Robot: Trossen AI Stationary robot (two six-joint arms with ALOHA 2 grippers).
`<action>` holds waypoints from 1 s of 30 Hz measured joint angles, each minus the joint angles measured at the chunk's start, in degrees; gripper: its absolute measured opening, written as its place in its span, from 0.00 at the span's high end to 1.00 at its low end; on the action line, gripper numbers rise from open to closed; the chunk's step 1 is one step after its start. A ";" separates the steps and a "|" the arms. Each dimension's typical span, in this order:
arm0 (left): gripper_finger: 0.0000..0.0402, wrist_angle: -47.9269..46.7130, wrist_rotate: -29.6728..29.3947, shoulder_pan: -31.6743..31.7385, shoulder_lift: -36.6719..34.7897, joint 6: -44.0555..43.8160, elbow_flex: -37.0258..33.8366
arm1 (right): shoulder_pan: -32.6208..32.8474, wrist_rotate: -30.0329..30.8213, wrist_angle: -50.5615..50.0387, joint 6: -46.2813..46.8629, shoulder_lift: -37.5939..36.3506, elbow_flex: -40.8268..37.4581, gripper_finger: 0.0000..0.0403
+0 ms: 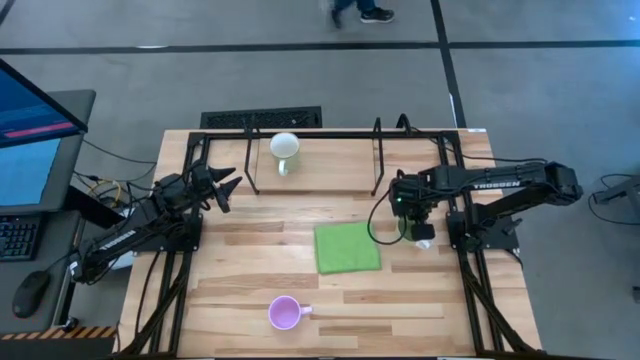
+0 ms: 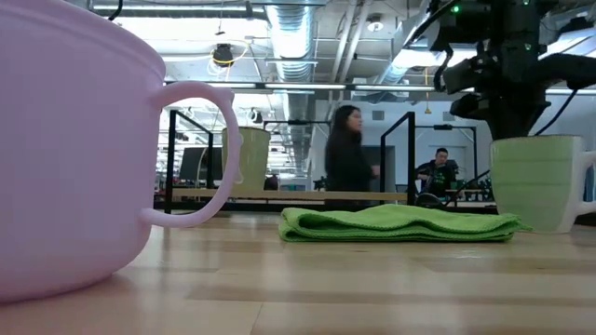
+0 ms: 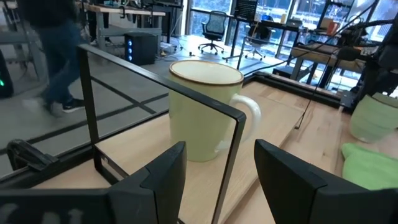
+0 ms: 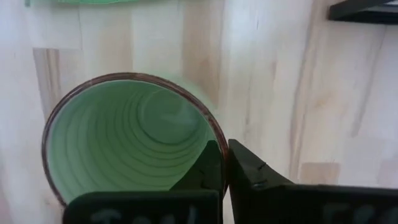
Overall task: Stack small to large cups/mugs on shelf
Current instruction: Put the green mug on the shelf
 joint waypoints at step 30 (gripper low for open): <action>0.55 -0.20 0.24 -0.02 0.00 -3.64 -0.04 | -3.07 3.68 -16.12 16.63 2.93 35.70 0.96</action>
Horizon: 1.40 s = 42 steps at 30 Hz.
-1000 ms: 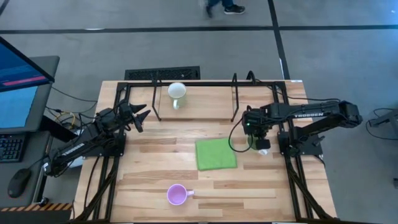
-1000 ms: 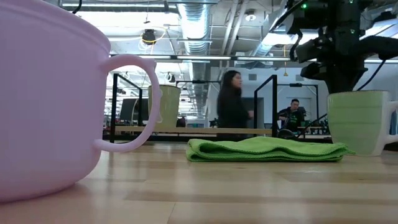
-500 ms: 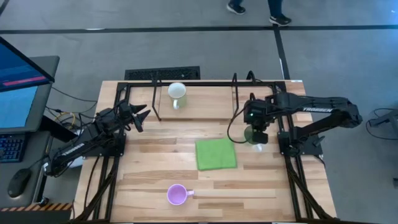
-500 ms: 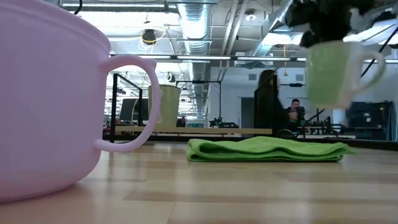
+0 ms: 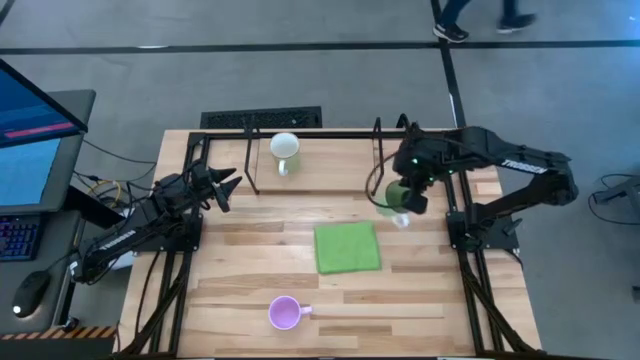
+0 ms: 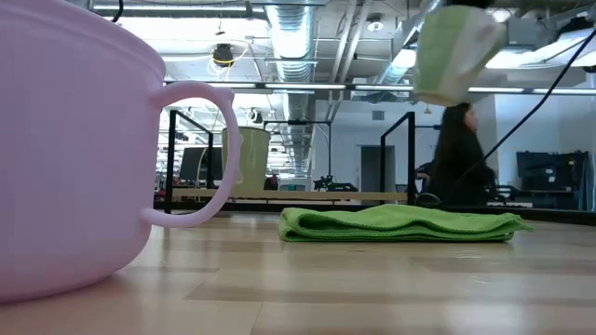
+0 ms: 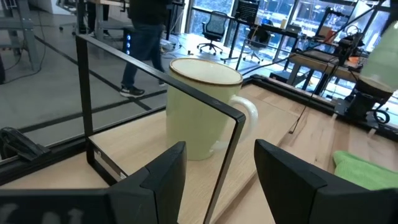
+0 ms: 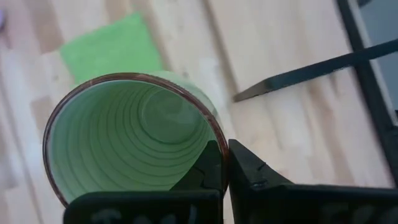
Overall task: Stack small to large cups/mugs on shelf
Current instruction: Put the green mug on the shelf
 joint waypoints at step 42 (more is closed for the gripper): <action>0.55 -0.32 5.51 0.00 0.07 1.32 0.00 | -14.91 0.69 -2.12 -8.09 49.51 48.90 0.96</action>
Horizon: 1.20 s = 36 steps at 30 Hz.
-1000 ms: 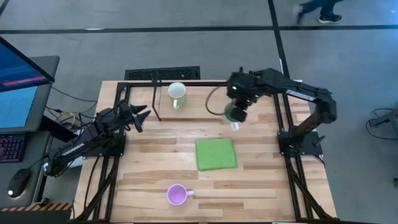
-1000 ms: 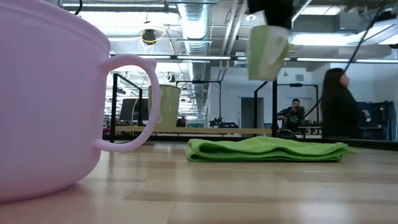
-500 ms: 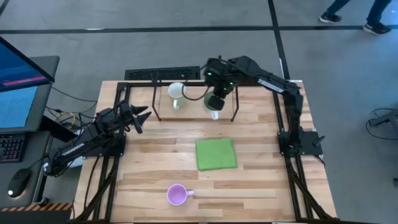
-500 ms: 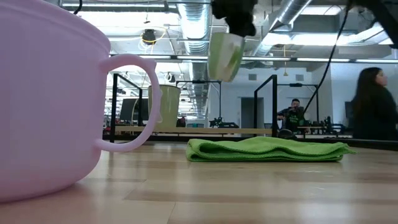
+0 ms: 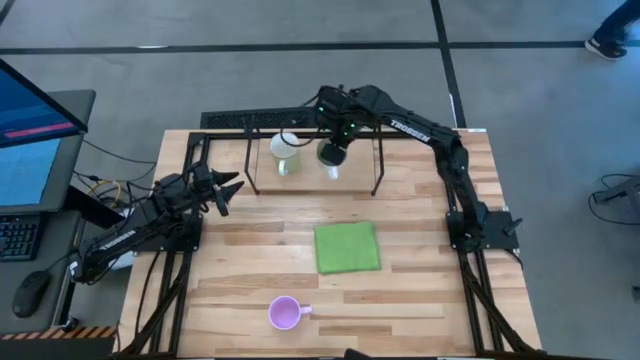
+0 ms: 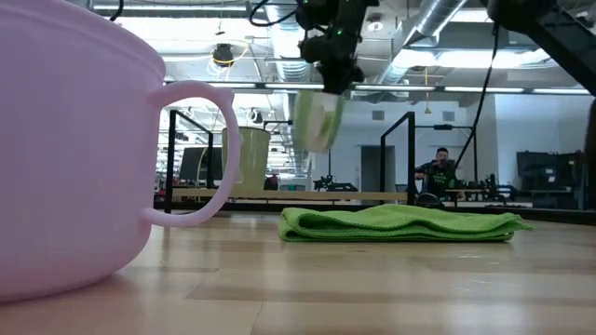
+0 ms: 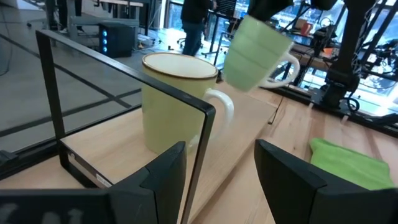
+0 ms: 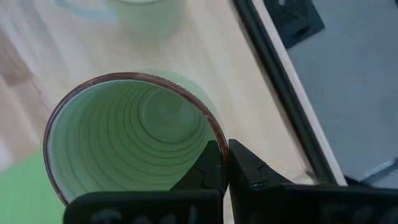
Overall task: Stack small to large cups/mugs on shelf
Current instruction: Put the green mug on the shelf
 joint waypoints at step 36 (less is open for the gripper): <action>0.55 -0.22 3.54 0.02 0.04 -0.93 0.11 | -3.54 -3.41 5.54 2.19 6.90 -0.07 0.96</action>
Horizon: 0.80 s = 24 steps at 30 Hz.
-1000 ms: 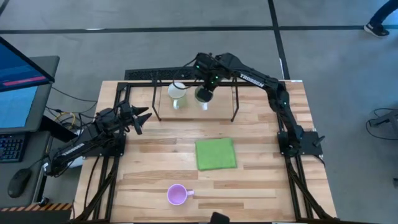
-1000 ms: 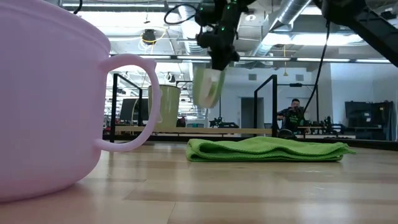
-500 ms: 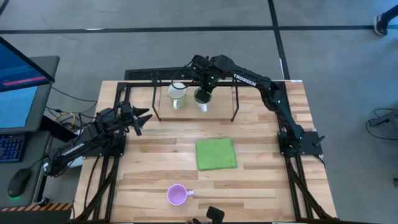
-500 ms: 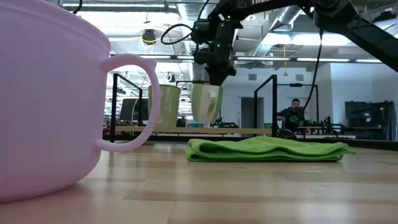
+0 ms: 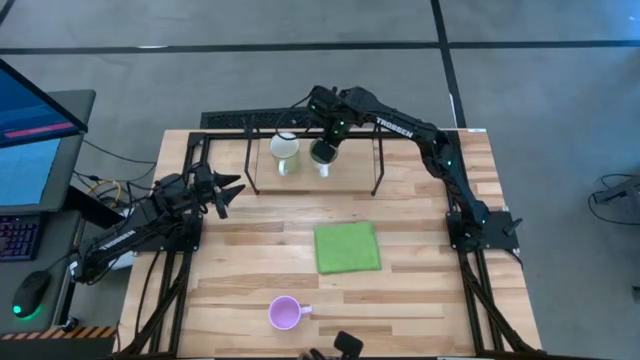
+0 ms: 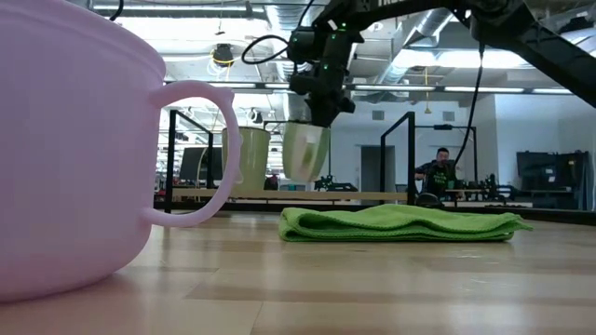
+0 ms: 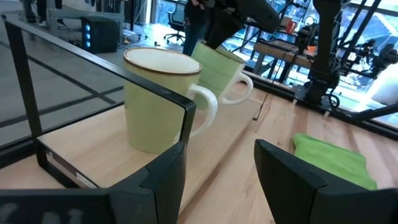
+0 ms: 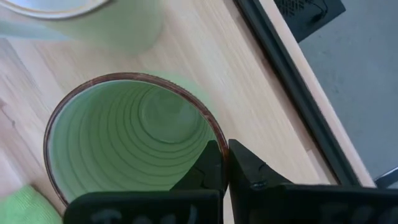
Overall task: Stack small to large cups/mugs on shelf
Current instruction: Put the green mug on the shelf
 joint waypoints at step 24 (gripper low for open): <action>0.55 -0.03 1.46 -0.01 0.00 1.10 0.05 | 0.27 0.89 1.34 1.24 2.45 0.00 0.96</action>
